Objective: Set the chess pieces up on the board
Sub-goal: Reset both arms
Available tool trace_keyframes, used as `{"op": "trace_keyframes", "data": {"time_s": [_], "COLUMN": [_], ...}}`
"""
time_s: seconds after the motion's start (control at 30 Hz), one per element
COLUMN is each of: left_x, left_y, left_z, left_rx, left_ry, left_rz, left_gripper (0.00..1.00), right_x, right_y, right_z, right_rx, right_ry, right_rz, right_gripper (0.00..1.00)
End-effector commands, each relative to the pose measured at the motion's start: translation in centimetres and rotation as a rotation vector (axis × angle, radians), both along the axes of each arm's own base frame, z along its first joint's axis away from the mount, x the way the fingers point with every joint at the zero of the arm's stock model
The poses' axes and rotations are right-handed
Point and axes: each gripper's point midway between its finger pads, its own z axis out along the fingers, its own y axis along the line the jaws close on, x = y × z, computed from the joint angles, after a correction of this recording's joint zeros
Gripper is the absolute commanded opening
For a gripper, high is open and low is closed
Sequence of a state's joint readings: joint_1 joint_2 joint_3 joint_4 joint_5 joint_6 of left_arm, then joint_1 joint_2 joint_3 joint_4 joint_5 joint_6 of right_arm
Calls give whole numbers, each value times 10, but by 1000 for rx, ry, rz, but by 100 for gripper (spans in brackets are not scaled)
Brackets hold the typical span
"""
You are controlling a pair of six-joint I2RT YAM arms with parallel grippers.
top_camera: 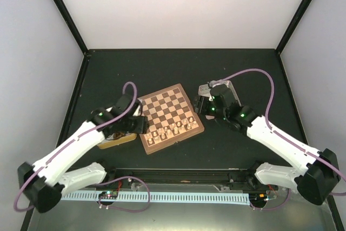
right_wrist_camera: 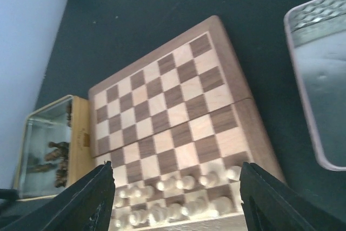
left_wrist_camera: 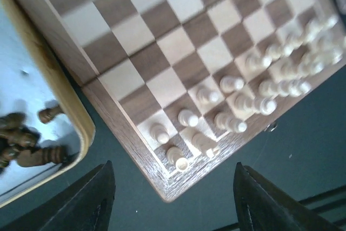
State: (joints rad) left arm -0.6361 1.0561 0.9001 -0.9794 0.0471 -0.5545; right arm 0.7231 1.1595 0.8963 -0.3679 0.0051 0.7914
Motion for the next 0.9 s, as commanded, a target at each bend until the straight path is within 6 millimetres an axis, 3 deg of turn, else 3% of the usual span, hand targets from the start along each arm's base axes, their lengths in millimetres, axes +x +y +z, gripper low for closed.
{"op": "trace_keyframes", "data": {"time_s": [0.0, 0.07, 0.2, 0.33, 0.47, 0.67, 0.87], "left_x": [19, 19, 12, -3, -19, -39, -56], "left_y": [20, 27, 47, 78, 95, 116, 129], "left_z": [64, 92, 133, 164, 184, 205, 222], "left_rx": [-55, -108, -179, -182, -198, -209, -231], "left_ry": [-294, -421, -659, -828, -909, -982, -1040], "left_rz": [89, 98, 125, 185, 200, 222, 223], "left_gripper": [66, 73, 98, 99, 99, 99, 99], "right_x": [-5, -9, -25, -48, -68, -95, -110], "right_y": [-37, -51, -77, -110, -150, -194, -216], "right_z": [4, 19, 50, 76, 100, 131, 144], "right_rx": [-175, -210, -235, -223, -217, -185, -187], "right_ry": [-97, -154, -262, -363, -442, -527, -550], "right_rz": [-35, -45, -53, -102, -208, -315, -361], "right_gripper": [65, 66, 71, 87, 100, 100, 100]}}
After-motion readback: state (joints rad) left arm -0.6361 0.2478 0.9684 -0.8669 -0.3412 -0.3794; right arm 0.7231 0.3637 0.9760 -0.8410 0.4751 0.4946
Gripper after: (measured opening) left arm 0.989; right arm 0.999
